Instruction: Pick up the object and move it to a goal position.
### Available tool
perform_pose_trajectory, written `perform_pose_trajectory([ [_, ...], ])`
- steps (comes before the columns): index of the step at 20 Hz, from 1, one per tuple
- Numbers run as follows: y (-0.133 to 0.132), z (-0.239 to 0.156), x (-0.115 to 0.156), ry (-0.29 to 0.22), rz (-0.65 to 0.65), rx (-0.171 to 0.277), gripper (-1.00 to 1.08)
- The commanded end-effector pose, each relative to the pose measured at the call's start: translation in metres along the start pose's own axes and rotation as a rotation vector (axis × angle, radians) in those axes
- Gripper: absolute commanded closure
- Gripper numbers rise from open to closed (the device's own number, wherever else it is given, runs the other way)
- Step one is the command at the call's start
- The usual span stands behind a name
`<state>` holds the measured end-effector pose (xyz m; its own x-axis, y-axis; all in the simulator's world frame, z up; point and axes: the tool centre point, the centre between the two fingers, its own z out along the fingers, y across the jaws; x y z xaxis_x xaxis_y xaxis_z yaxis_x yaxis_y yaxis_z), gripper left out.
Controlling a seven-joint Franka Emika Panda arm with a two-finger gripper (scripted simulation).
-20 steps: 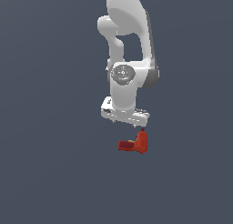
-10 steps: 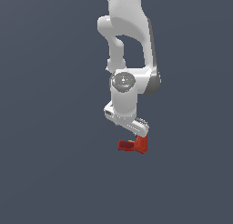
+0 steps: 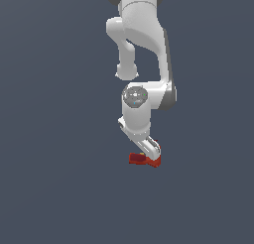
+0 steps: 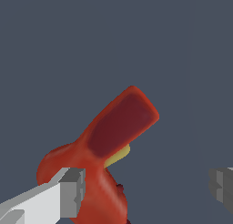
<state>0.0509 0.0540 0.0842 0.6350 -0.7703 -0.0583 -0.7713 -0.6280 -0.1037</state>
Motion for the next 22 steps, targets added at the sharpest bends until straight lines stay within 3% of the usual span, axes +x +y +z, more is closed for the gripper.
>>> perform_pose_trajectory([
  [1,-0.005,0.005,0.002,0.003,0.076,0.010,-1.00],
  [12,-0.021,0.024,0.008,0.009,0.365,0.049,-1.00],
  [22,-0.028,0.032,0.010,0.010,0.483,0.066,-1.00],
])
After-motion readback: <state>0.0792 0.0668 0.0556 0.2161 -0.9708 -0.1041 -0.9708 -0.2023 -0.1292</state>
